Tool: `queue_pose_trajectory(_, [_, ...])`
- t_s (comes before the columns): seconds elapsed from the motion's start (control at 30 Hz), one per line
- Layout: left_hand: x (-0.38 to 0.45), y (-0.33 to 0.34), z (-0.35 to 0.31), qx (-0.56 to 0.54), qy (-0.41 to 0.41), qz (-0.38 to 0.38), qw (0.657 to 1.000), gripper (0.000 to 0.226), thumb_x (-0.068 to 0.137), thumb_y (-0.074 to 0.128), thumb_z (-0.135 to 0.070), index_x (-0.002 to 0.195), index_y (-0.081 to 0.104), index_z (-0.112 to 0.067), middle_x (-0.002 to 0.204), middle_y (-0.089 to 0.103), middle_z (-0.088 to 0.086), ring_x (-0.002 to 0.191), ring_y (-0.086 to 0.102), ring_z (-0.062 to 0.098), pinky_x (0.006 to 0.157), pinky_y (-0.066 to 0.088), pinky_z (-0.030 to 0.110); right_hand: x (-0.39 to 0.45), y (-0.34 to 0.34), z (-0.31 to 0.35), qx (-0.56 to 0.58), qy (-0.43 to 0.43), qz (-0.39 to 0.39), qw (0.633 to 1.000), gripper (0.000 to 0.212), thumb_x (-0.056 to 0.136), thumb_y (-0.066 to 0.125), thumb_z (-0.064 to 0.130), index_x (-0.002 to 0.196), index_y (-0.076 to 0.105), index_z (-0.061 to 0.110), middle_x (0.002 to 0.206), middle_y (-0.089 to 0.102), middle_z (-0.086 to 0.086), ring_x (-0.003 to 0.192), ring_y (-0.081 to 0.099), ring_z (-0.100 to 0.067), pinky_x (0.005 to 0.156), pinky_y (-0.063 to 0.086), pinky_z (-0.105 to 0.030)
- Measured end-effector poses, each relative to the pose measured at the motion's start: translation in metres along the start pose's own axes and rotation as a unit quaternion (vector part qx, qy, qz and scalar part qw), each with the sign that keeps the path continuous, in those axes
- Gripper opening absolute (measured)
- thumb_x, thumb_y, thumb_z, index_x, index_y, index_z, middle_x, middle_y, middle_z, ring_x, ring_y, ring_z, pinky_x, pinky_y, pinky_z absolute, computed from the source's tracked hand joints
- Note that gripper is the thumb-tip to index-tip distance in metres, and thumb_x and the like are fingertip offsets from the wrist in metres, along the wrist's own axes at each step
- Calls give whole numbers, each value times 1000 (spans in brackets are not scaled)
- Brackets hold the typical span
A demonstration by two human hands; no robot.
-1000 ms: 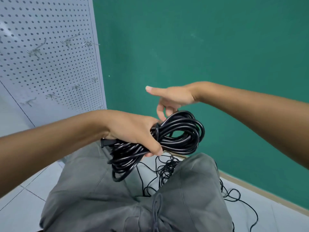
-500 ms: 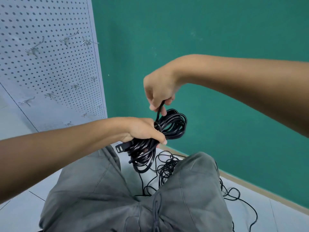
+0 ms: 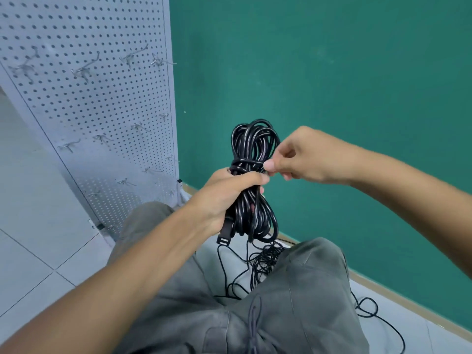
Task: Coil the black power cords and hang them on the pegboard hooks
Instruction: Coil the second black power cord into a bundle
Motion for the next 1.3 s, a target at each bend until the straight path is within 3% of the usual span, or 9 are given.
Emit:
queue_pose_trajectory(0.3, [-26, 9, 15, -90, 41, 88, 991, 26, 76, 80, -23, 92, 62, -13, 66, 56, 1, 54, 53, 14, 54, 47, 26, -33, 33, -12, 283, 20, 62, 957, 34, 96, 68, 25, 90, 65, -8, 61, 56, -3, 55, 36, -15, 53, 30, -23])
queue_pose_trajectory(0.43, [-34, 11, 27, -159, -6, 114, 981, 43, 76, 83, -49, 102, 68, -18, 65, 51, -2, 50, 46, 10, 54, 35, 27, -32, 45, -5, 273, -42, 40, 960, 30, 99, 65, 19, 75, 68, 1, 62, 55, -9, 56, 35, -11, 55, 31, -21])
queue_pose_trajectory(0.57, [-38, 0, 31, -187, -20, 50, 981, 24, 95, 61, -37, 103, 69, -17, 61, 44, -3, 45, 41, 8, 46, 38, 21, -23, 65, -3, 282, -65, 30, 957, 24, 102, 58, 5, 83, 72, -2, 92, 73, -27, 69, 57, -15, 75, 51, -27])
queue_pose_trajectory(0.63, [-38, -10, 37, -160, -16, 17, 987, 18, 98, 58, -31, 94, 64, -15, 62, 44, -1, 47, 40, 11, 47, 40, 25, -16, 76, -5, 233, -65, 27, 970, 20, 102, 59, 7, 88, 74, 5, 93, 77, -12, 85, 68, -19, 93, 54, -37])
queue_pose_trajectory(0.73, [-33, -28, 43, -119, 8, -43, 992, 16, 92, 68, -29, 86, 61, -16, 64, 49, 3, 53, 41, 18, 57, 36, 32, -16, 75, -8, 129, -22, -88, 988, 10, 92, 75, 25, 102, 77, 25, 98, 73, 19, 99, 64, -4, 102, 45, -28])
queue_pose_trajectory(0.83, [-30, -41, 39, -103, 40, -91, 990, 21, 84, 72, -30, 87, 57, -16, 65, 53, 6, 55, 45, 22, 57, 41, 32, -33, 62, -11, 93, 21, -317, 944, 46, 75, 88, 36, 116, 73, 20, 105, 63, 10, 103, 56, -9, 93, 36, -15])
queue_pose_trajectory(0.93, [-30, -50, 38, -102, 60, -121, 986, 17, 92, 70, -23, 84, 56, -17, 65, 55, 7, 58, 47, 24, 62, 44, 38, -57, 67, -22, 148, 95, -447, 877, 32, 75, 87, 36, 97, 70, 22, 84, 54, 7, 80, 51, -9, 76, 34, -18])
queue_pose_trajectory(1.07, [-32, -60, 30, -73, 97, -166, 979, 14, 90, 71, -21, 88, 59, -15, 67, 59, 7, 60, 53, 24, 70, 50, 49, -62, 115, -45, 364, 213, -333, 843, 38, 92, 71, 41, 66, 69, 14, 51, 58, 8, 48, 46, -7, 61, 40, -29])
queue_pose_trajectory(1.3, [-33, -53, 27, 39, 124, -128, 983, 7, 80, 74, -32, 78, 67, -32, 74, 68, 3, 70, 64, 20, 77, 54, 43, -32, 150, -39, 637, 245, -154, 714, 40, 96, 67, 36, 99, 70, -4, 88, 78, -16, 73, 74, -22, 65, 57, -27])
Point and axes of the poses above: each hand's wrist, its own x-axis towards the middle knuckle, its own y-axis out of the palm, z = x × y, the point moved 7 cm from there along x, towards the middle knuckle
